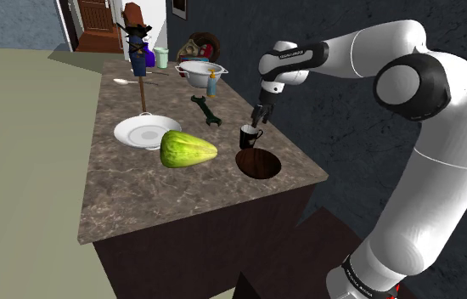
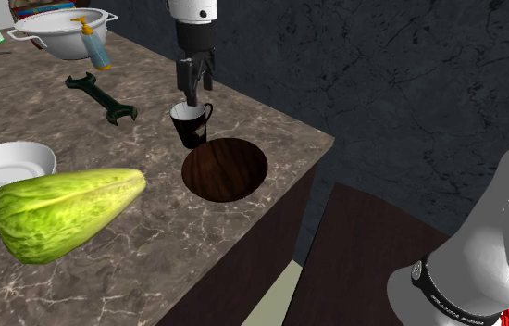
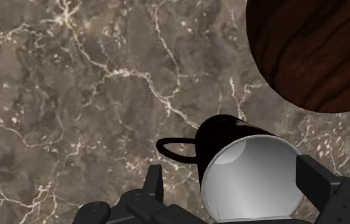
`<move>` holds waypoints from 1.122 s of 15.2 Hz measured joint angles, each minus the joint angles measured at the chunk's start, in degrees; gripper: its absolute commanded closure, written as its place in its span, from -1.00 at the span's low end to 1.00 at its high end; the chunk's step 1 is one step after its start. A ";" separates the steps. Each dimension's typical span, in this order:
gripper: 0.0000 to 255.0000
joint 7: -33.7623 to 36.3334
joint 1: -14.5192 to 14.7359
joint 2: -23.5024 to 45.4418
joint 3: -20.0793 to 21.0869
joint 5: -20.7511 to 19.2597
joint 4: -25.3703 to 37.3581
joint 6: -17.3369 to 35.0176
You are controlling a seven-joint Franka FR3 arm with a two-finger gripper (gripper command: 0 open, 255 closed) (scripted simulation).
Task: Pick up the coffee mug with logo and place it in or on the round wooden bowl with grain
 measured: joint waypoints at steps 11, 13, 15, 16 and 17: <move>-1.00 -2.66 -0.68 6.74 0.55 2.33 2.19 4.94; -1.00 -2.67 -0.66 6.78 0.57 2.37 1.96 5.24; -1.00 -2.68 -0.65 6.79 0.58 2.38 1.91 5.31; -1.00 -2.68 -0.65 6.79 0.58 2.38 1.90 5.32; 1.00 -2.68 -0.65 6.79 0.58 2.38 1.90 5.32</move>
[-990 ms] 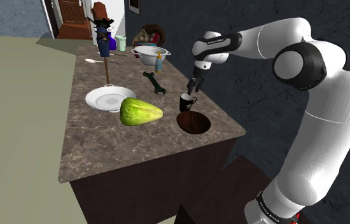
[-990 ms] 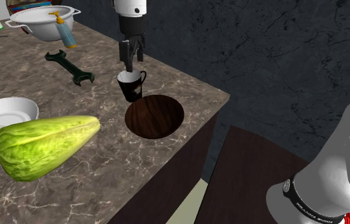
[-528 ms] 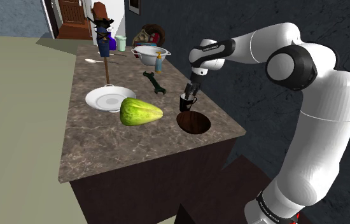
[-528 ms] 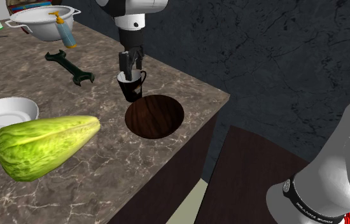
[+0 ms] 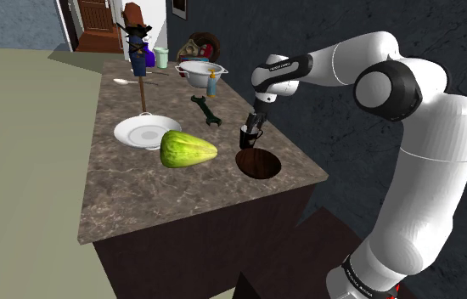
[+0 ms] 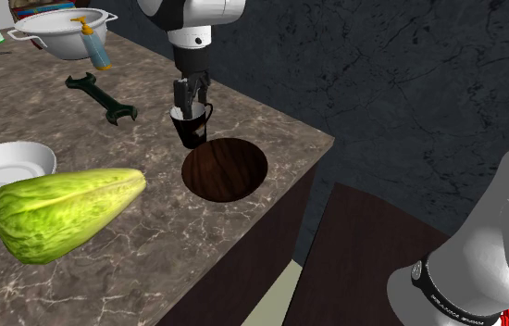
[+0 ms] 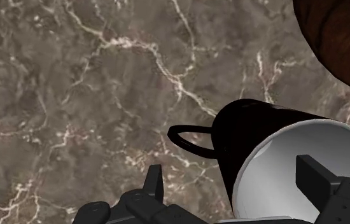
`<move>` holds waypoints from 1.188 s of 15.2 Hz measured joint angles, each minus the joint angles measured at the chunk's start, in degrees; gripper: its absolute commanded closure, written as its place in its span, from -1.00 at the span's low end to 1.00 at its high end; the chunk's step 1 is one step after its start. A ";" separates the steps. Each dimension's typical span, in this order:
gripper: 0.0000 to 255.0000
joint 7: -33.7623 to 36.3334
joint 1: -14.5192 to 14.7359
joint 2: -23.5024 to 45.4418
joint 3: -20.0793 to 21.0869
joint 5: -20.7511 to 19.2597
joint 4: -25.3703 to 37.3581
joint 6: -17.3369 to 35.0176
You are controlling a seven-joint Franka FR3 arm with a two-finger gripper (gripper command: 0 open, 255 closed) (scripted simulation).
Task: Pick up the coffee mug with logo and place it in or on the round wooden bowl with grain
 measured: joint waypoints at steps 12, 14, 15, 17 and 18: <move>1.00 0.22 0.05 -0.33 -0.03 -0.14 0.46 -0.75; 1.00 0.46 0.10 -0.99 -0.09 -0.35 0.87 -1.81; 1.00 0.61 0.08 -1.09 -0.12 -0.45 1.62 -2.63; 1.00 0.81 0.06 -1.58 -0.20 -0.65 2.41 -3.90; 1.00 0.90 0.01 -1.71 -0.25 -0.73 3.10 -4.72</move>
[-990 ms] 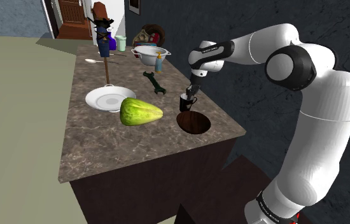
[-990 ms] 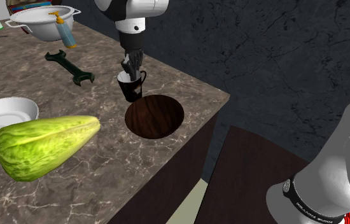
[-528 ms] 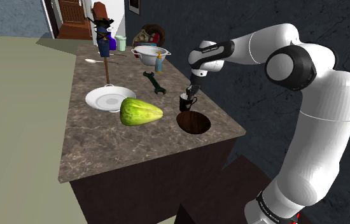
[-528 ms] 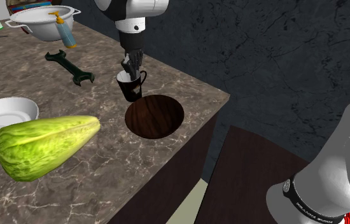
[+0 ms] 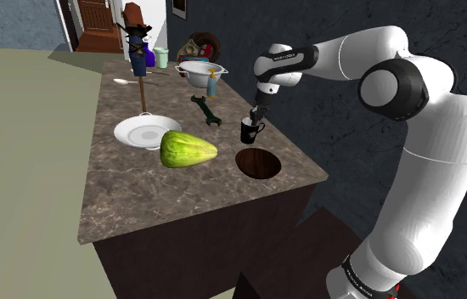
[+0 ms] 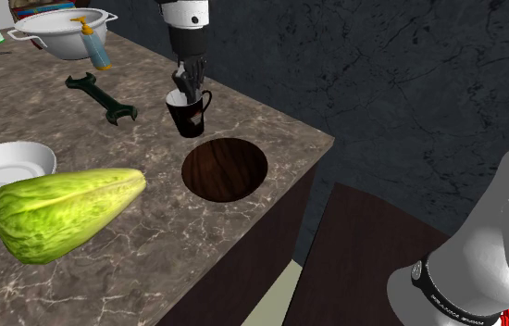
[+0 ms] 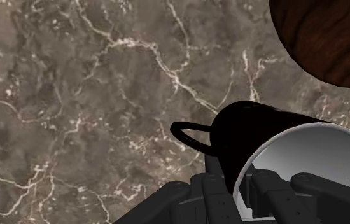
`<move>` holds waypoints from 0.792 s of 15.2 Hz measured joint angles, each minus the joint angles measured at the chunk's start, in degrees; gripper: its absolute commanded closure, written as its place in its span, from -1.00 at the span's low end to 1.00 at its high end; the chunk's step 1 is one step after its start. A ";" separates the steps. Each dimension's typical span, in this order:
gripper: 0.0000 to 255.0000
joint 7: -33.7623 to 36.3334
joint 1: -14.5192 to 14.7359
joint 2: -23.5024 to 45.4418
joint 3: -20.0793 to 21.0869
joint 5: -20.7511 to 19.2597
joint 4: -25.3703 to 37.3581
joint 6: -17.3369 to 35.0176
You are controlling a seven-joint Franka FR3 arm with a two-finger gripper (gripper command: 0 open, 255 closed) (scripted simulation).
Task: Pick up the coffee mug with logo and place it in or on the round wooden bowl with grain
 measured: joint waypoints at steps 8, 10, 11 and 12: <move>1.00 0.90 -0.02 -1.49 -0.18 -0.63 3.83 -5.24; 1.00 1.23 0.02 -1.85 -0.19 -0.78 5.01 -6.74; 1.00 1.34 -0.01 -1.77 -0.21 -0.81 5.88 -7.51; 1.00 1.53 -0.01 -1.80 -0.21 -0.87 6.79 -8.43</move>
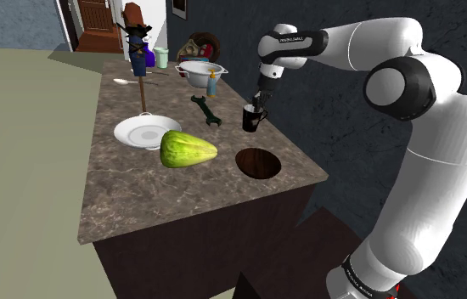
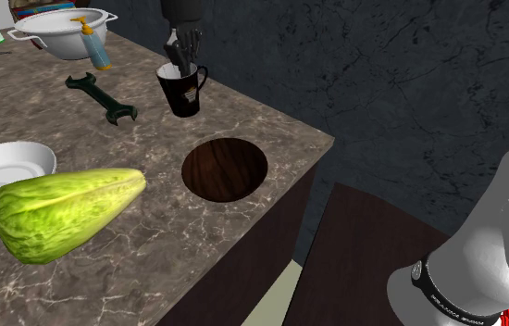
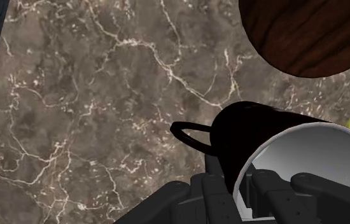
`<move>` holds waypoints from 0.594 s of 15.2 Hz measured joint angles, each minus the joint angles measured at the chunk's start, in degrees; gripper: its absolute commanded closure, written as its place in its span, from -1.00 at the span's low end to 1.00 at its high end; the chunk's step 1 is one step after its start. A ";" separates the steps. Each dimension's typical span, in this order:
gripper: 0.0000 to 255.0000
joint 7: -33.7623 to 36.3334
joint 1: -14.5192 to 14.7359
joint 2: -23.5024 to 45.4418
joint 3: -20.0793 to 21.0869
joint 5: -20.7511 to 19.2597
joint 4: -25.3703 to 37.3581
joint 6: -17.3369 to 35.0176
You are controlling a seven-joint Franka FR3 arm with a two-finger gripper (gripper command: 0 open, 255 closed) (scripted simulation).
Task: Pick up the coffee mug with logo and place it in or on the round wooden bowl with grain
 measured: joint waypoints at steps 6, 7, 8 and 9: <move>1.00 1.56 1.03 -5.15 0.24 -1.04 -3.74 -1.16; 1.00 2.06 1.41 -7.27 0.38 -1.40 -6.17 -0.74; 1.00 2.82 1.93 -9.82 0.63 -1.86 -9.23 -0.09; 1.00 3.33 2.23 -11.96 0.81 -2.22 -11.53 0.17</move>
